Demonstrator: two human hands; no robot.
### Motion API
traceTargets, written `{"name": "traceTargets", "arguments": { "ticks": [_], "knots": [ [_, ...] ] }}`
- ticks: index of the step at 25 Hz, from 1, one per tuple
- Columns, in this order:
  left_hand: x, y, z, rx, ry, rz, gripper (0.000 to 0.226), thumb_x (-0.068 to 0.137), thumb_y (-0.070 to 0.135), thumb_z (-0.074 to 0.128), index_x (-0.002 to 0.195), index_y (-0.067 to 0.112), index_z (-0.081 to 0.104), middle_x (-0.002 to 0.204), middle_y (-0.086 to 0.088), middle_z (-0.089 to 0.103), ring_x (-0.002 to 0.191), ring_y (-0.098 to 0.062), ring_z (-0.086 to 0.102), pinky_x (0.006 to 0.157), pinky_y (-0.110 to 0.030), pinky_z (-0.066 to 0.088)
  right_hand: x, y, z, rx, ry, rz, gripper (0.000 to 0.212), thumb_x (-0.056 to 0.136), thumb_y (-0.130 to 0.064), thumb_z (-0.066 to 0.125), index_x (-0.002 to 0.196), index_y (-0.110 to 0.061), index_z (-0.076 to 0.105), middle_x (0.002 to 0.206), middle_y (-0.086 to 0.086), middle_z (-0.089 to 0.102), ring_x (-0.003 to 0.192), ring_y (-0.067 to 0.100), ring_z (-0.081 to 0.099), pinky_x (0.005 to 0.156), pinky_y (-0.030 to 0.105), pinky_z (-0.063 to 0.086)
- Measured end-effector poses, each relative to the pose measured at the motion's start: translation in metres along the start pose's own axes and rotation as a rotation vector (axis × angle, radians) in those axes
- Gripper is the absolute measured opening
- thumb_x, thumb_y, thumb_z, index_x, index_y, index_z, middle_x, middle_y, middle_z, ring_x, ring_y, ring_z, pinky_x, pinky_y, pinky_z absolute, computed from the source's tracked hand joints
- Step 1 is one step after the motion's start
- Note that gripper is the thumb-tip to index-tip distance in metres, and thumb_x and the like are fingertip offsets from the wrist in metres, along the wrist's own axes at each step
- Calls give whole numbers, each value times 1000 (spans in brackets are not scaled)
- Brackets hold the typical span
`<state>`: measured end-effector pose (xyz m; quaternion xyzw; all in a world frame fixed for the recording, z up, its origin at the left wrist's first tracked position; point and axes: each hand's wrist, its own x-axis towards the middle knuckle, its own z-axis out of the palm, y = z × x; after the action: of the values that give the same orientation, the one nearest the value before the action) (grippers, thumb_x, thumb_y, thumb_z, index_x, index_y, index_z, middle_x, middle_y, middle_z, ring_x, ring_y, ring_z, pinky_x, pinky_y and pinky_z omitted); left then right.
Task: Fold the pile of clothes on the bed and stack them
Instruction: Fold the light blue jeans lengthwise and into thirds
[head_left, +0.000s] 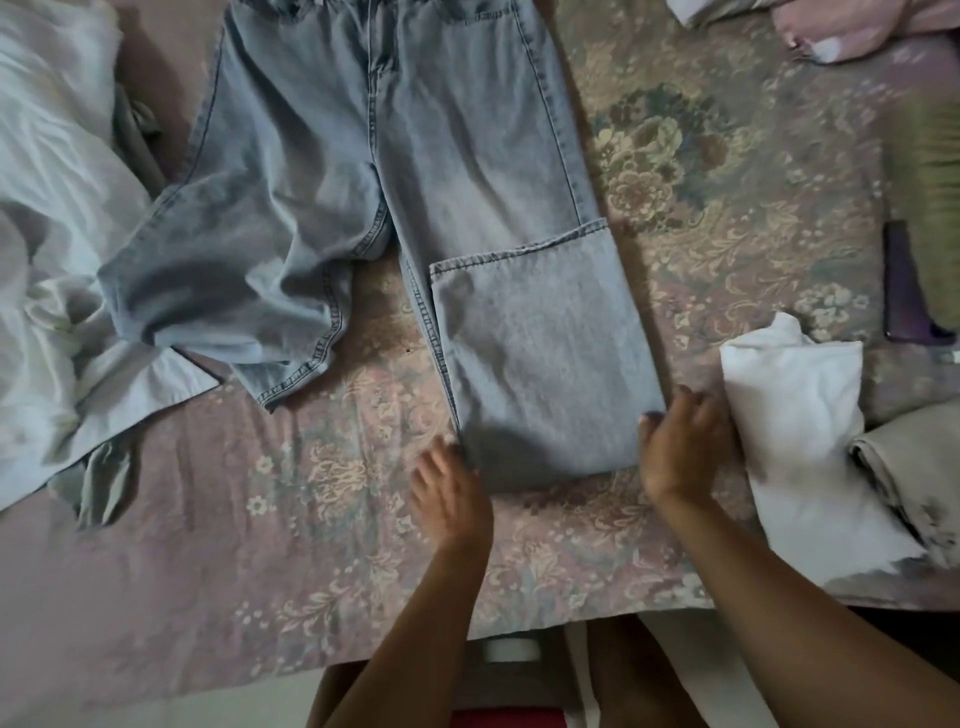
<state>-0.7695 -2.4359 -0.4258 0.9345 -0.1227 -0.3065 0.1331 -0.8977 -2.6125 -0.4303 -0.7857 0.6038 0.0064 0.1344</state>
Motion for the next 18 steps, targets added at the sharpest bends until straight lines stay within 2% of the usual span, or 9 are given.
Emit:
{"name": "traceTargets", "arguments": {
  "ticks": [2,3,5,8,10,12,14,16,18],
  "knots": [
    [21,6,-2,243,204,522,54,95,26,38,146,11,31,149,-16,36,137,-32,33,113,-45,24,-8,-30,14,-170,-15,-346,52,87,-32,49,136,-13,47,139,25,42,128,45,35,102,63,29],
    [38,8,-1,302,235,724,55,94,29,36,146,12,33,150,-15,35,139,-31,29,115,-46,18,-10,-44,24,-246,-53,-486,58,87,-43,39,142,-23,39,147,19,35,135,42,26,103,67,17],
    [73,3,4,429,275,930,55,93,37,35,143,13,40,148,-14,38,138,-31,33,117,-43,10,-9,-62,45,-341,-160,-602,62,87,-57,27,144,-34,31,152,11,29,139,38,21,98,73,8],
    [94,-15,9,506,140,908,61,87,50,35,138,19,48,143,-11,47,130,-29,47,109,-45,28,-11,-59,70,-480,-255,-565,62,92,-66,14,142,-36,36,149,10,36,136,37,28,93,78,18],
    [93,-14,-5,494,45,882,60,87,49,34,135,18,53,141,-11,49,129,-28,48,103,-47,41,-13,-65,71,-496,-216,-568,63,92,-64,10,143,-34,31,149,12,37,136,37,31,95,77,11],
    [97,-22,-34,437,96,908,56,89,39,35,135,13,51,141,-13,48,131,-28,46,106,-47,39,-21,-88,66,-400,-119,-638,59,93,-60,15,144,-32,28,149,13,38,137,35,32,101,74,12],
    [110,-58,-78,416,209,876,51,88,29,39,131,6,53,137,-16,52,128,-31,48,105,-47,38,-33,-134,61,-265,-65,-799,57,91,-50,35,144,-30,28,149,12,38,137,31,29,103,69,24],
    [124,-113,-121,430,341,837,45,86,24,44,122,3,60,125,-18,60,116,-34,56,95,-46,46,-46,-187,64,-159,-32,-970,71,79,-37,64,142,-26,33,147,11,42,136,28,30,101,62,34],
    [137,-160,-154,471,401,796,42,82,27,49,115,4,62,113,-19,64,101,-35,59,87,-43,44,-57,-240,72,-150,-34,-1024,86,64,-35,82,138,-18,43,141,11,49,131,28,41,98,55,41]
  ]
}}
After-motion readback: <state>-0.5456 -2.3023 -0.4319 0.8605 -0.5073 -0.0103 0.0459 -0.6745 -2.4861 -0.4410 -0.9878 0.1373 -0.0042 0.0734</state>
